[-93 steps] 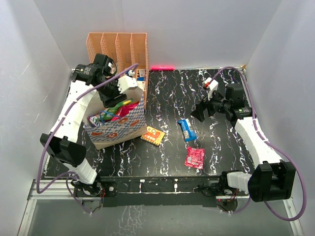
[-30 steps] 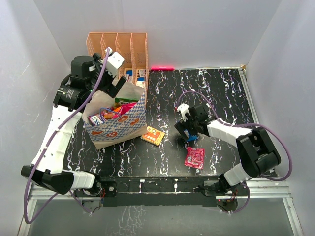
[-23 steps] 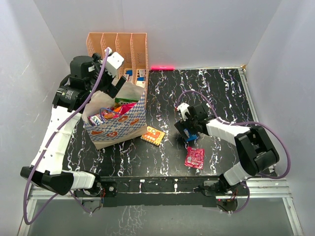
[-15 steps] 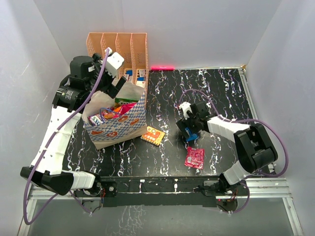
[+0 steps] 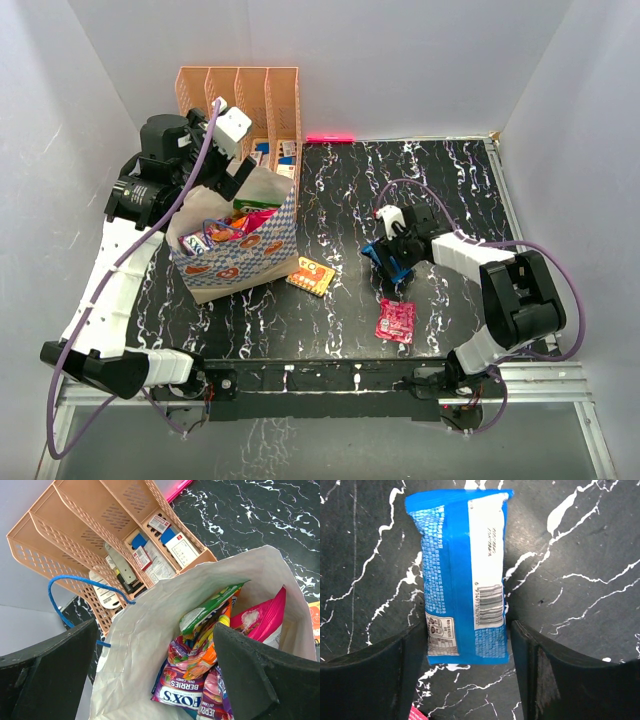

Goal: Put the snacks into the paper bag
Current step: Pick up the snack from the center of the board.

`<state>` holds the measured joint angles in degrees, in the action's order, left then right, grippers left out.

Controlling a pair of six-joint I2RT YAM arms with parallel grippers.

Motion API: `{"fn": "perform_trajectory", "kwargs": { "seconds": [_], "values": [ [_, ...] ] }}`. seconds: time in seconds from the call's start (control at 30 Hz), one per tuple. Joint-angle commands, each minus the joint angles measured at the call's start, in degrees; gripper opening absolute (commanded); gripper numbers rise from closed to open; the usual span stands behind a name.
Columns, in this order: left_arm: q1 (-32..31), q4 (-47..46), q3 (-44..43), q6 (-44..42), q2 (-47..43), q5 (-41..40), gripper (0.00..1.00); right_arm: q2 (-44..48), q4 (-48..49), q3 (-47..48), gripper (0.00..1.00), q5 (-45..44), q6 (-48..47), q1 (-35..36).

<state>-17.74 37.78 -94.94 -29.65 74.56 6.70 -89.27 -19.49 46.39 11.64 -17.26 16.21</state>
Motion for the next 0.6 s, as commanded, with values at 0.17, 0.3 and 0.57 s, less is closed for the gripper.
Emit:
{"fn": "perform_trajectory", "kwargs": {
  "seconds": [0.17, 0.3, 0.57],
  "values": [
    [0.3, 0.0, -1.5, 0.3, -1.6, 2.0, 0.98, -0.5, -3.4, 1.7, 0.55, 1.6, -2.2, -1.3],
    [0.3, 0.2, -1.8, 0.3, -1.6, 2.7, 0.99, 0.1, -3.4, 2.7, 0.49, 1.7, -2.4, -1.3],
    [0.3, 0.3, -2.2, 0.6, -1.5, 4.7, 0.99, 2.0, -4.5, 4.7, 0.43, 3.4, -3.0, -1.3]
  ]
}}
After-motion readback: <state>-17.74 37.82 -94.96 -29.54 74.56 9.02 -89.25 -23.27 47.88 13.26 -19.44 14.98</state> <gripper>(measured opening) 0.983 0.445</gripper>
